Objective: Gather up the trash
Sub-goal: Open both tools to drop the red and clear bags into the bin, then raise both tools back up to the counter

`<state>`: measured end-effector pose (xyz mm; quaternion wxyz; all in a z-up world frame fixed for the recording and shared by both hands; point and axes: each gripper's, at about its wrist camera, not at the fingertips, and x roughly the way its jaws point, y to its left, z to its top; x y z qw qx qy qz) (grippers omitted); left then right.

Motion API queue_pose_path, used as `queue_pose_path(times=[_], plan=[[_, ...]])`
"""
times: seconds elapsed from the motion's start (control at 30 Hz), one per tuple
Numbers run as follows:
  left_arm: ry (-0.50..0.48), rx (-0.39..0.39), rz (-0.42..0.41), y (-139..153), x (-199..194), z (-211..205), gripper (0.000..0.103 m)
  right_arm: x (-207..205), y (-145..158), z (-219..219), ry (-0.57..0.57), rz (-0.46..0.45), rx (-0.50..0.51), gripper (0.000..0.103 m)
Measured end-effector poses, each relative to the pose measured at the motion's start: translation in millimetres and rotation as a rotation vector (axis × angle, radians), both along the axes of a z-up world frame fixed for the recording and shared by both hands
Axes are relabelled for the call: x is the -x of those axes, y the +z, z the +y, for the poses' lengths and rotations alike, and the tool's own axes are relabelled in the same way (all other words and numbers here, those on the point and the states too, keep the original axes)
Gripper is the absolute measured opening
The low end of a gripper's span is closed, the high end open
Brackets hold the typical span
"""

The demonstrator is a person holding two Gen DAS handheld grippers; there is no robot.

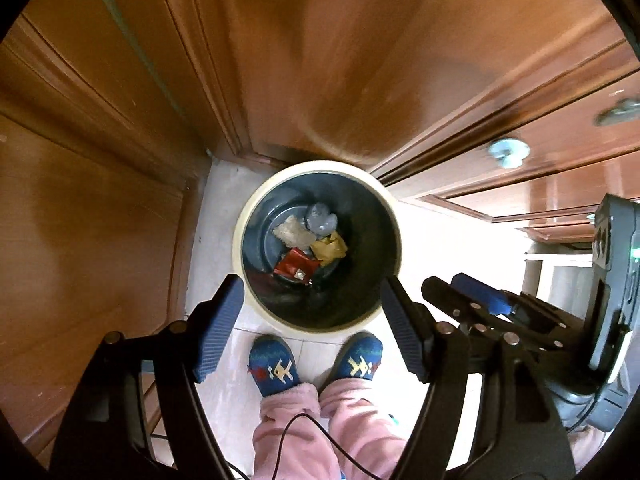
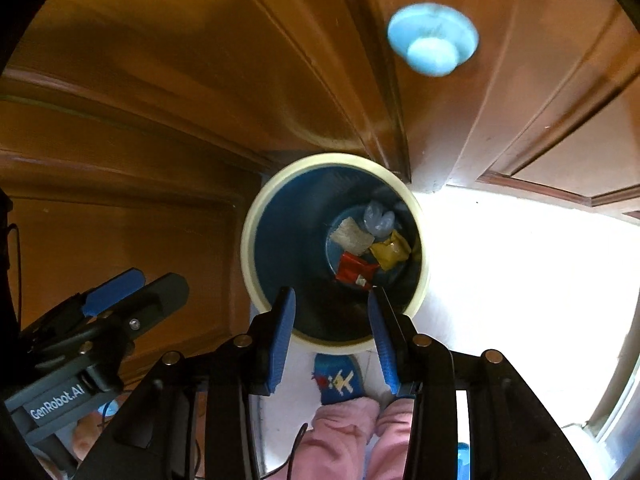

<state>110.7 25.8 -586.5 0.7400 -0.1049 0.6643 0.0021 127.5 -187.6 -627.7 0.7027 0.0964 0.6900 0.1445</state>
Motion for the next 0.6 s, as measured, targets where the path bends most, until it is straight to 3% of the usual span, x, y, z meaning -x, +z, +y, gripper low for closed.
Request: queue_pose_path(times=[0.13, 0.3, 0.6], plan=[[-0.018, 0.003, -0.017, 47, 0, -8, 0.068, 8, 41, -7, -0.030, -0.004, -0.014, 0.039], [-0.048, 0.004, -0.073, 127, 1, -19, 0.068, 19, 108, -17, -0.060, -0.030, -0.031, 0.038], [-0.156, 0.039, -0.202, 294, 15, -42, 0.068, 45, 264, -45, -0.122, -0.118, -0.051, 0.039]])
